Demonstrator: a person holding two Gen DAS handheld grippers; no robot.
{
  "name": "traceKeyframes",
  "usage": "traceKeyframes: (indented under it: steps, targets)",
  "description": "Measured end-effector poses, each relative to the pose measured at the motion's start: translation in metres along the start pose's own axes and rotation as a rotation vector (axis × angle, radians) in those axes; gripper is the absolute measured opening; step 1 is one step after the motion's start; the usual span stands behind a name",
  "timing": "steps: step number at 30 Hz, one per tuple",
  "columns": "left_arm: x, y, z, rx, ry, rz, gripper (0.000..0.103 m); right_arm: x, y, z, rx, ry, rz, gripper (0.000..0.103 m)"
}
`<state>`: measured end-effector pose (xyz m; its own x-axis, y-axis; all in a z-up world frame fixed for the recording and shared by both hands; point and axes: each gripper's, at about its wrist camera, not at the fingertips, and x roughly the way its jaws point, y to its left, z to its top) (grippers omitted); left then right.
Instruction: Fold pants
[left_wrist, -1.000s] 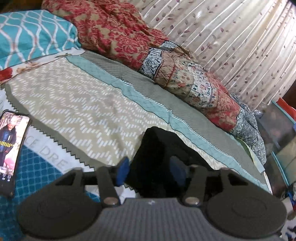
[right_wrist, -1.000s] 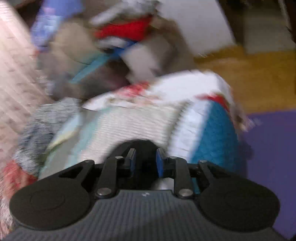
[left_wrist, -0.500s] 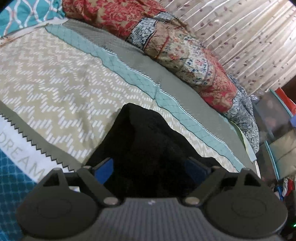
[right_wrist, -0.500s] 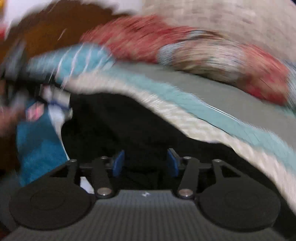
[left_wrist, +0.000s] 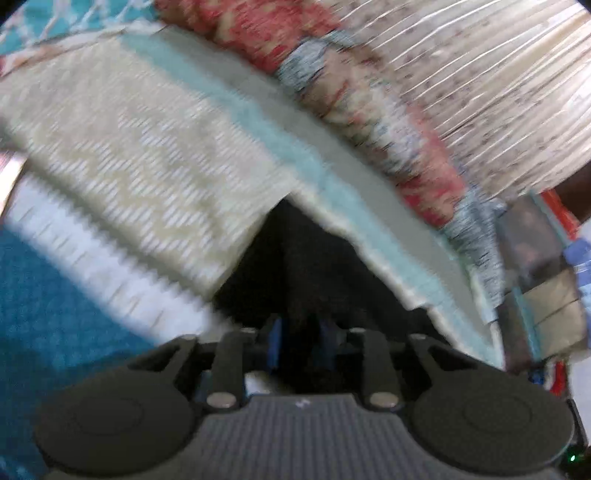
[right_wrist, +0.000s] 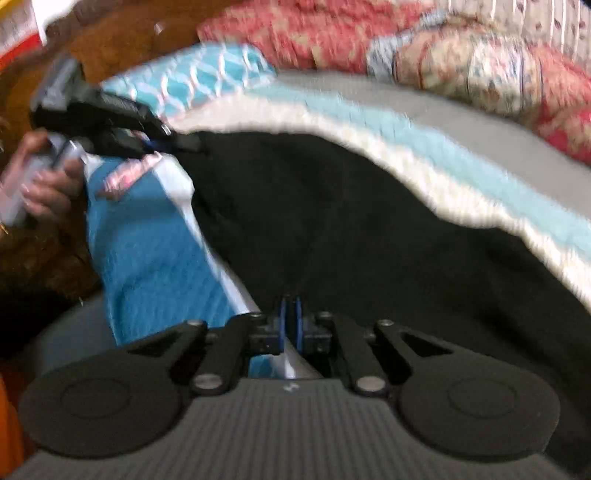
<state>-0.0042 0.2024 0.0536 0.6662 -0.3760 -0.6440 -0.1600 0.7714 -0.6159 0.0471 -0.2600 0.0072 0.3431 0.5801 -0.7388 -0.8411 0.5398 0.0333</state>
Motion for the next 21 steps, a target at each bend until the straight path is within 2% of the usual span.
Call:
traceKeyframes:
  steps: [2,3,4,6,8,9,10,12,13,14,18,21]
  targets:
    - [-0.005,0.010,-0.009,-0.016,0.011,0.014,0.038,0.012,-0.004,-0.009,0.058,0.055,-0.009,0.016]
    - [-0.010,0.014,-0.010,-0.031,0.002,0.012,0.052,0.012,-0.011,-0.007,0.106,0.044,0.002,0.016]
    - [-0.018,0.019,-0.008,-0.048,-0.022,0.009,0.065,0.006,-0.019,-0.002,0.156,0.013,0.019,0.016]
    - [-0.030,0.022,-0.001,-0.057,-0.082,0.011,0.077,-0.007,-0.036,0.014,0.220,-0.081,0.016,0.016]
    - [-0.031,0.019,0.013,-0.049,-0.123,0.021,0.088,-0.017,-0.052,0.033,0.266,-0.157,-0.028,0.023]
    - [-0.025,0.016,0.020,-0.050,-0.130,0.030,0.100,-0.018,-0.059,0.040,0.285,-0.179,-0.058,0.024]
    - [-0.018,0.011,0.024,-0.048,-0.133,0.035,0.103,-0.016,-0.067,0.048,0.299,-0.193,-0.095,0.026]
    - [0.004,0.000,0.029,-0.016,-0.104,0.021,0.103,-0.002,-0.084,0.068,0.314,-0.209,-0.185,0.037]
    - [0.017,-0.006,0.029,-0.005,-0.078,0.019,0.103,0.008,-0.095,0.075,0.322,-0.212,-0.221,0.053]
    - [0.031,-0.011,0.027,0.011,-0.050,0.018,0.103,0.019,-0.108,0.083,0.336,-0.212,-0.252,0.063]
    - [0.062,-0.023,0.008,0.077,0.021,0.050,0.103,0.065,-0.165,0.106,0.412,-0.121,-0.322,0.072]
    - [0.072,-0.023,-0.005,0.085,0.037,0.066,0.103,0.089,-0.183,0.101,0.465,-0.035,-0.319,0.075]
